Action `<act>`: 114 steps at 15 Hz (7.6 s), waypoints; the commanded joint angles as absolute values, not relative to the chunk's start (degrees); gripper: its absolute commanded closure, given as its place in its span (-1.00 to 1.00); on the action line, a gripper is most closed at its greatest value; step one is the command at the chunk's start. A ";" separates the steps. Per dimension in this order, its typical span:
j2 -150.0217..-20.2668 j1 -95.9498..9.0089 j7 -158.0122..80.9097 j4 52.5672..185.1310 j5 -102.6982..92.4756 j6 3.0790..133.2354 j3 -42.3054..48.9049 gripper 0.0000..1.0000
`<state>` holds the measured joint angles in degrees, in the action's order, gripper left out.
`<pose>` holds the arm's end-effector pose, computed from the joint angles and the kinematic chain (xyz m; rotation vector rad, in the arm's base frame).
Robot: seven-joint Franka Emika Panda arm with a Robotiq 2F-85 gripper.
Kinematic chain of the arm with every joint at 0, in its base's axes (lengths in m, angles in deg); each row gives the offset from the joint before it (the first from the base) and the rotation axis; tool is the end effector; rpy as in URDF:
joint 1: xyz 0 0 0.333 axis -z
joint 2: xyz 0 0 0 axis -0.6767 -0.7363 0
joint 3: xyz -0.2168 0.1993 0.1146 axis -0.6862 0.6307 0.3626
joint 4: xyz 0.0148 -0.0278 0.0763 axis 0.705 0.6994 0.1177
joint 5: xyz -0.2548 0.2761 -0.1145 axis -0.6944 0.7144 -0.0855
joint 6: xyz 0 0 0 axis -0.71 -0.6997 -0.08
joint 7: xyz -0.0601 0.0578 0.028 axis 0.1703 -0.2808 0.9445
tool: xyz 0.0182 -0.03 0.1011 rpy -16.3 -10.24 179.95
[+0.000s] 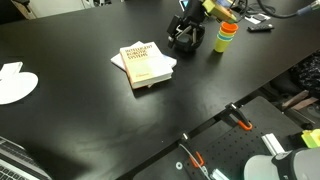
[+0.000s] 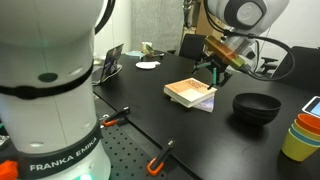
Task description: Open the book, then flip a few pages
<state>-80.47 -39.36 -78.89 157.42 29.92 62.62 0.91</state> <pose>0.5018 -0.0704 0.2477 -2.7144 -0.0642 0.0937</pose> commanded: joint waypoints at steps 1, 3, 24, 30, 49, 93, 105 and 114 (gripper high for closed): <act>-86.46 -37.03 -78.95 152.34 29.58 63.55 4.31 -1.00; -88.74 -36.12 -78.64 150.86 28.90 64.04 5.28 -1.00; -96.94 -32.86 -77.32 147.17 28.61 64.66 12.20 -1.00; -95.71 -33.27 -75.95 147.97 28.46 64.88 12.63 -1.00; -94.29 -32.27 -73.40 147.91 29.72 61.25 12.92 0.71; -82.97 -52.81 -51.21 143.10 17.40 72.37 18.49 -0.16; -90.77 -55.92 -47.02 134.66 11.76 71.42 20.60 -1.00; -89.34 -53.06 -43.26 137.80 10.52 71.84 16.79 -1.00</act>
